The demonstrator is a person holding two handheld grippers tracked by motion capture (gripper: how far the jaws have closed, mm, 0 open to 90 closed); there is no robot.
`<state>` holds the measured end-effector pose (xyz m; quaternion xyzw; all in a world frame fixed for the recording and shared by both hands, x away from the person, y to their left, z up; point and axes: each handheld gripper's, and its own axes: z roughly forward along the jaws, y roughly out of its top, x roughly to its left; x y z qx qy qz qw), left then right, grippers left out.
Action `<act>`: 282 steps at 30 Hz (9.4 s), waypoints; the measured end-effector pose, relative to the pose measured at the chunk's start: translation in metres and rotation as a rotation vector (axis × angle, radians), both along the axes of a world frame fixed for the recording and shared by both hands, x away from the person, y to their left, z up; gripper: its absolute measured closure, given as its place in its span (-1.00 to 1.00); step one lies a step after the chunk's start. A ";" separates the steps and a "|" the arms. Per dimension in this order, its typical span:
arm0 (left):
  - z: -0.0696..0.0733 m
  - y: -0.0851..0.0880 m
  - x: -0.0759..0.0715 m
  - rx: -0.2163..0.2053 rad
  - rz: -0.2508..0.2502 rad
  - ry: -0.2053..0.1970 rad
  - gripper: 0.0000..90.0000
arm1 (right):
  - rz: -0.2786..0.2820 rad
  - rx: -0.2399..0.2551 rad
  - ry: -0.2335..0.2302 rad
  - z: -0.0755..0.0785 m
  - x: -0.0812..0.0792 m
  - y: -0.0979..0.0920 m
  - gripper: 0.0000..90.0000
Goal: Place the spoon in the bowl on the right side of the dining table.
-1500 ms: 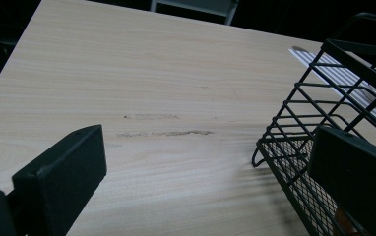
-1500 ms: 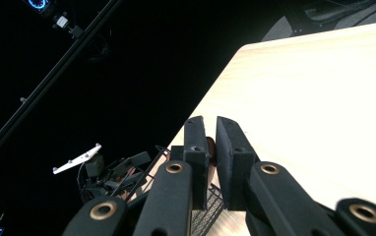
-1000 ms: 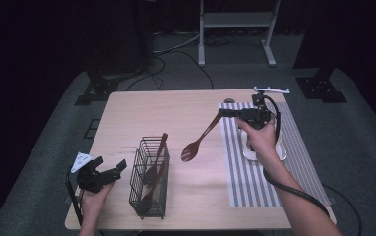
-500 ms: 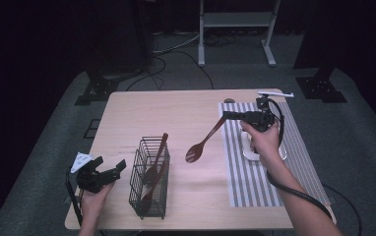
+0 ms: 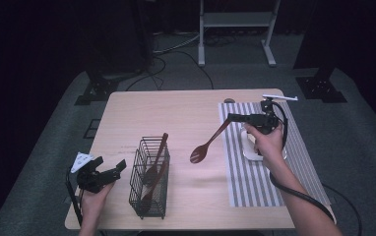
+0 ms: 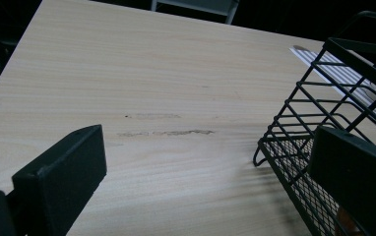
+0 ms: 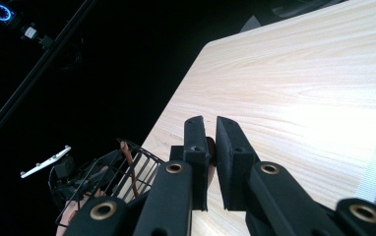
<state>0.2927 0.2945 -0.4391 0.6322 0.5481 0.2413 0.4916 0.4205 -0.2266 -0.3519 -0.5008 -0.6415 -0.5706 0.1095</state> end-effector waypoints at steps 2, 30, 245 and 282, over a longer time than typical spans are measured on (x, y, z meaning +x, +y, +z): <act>0.000 0.000 0.000 0.001 -0.001 0.000 -1.00 | -0.008 0.001 0.000 -0.002 0.000 -0.003 0.85; 0.000 0.000 0.000 -0.001 0.001 0.001 -1.00 | -0.102 -0.005 0.024 -0.013 -0.001 -0.040 0.85; -0.002 0.001 0.000 0.014 0.008 0.008 -1.00 | -0.531 -0.008 0.045 -0.030 -0.035 -0.199 0.84; -0.002 0.000 -0.001 0.008 0.008 0.007 -1.00 | -0.530 0.014 0.054 -0.038 -0.031 -0.194 0.76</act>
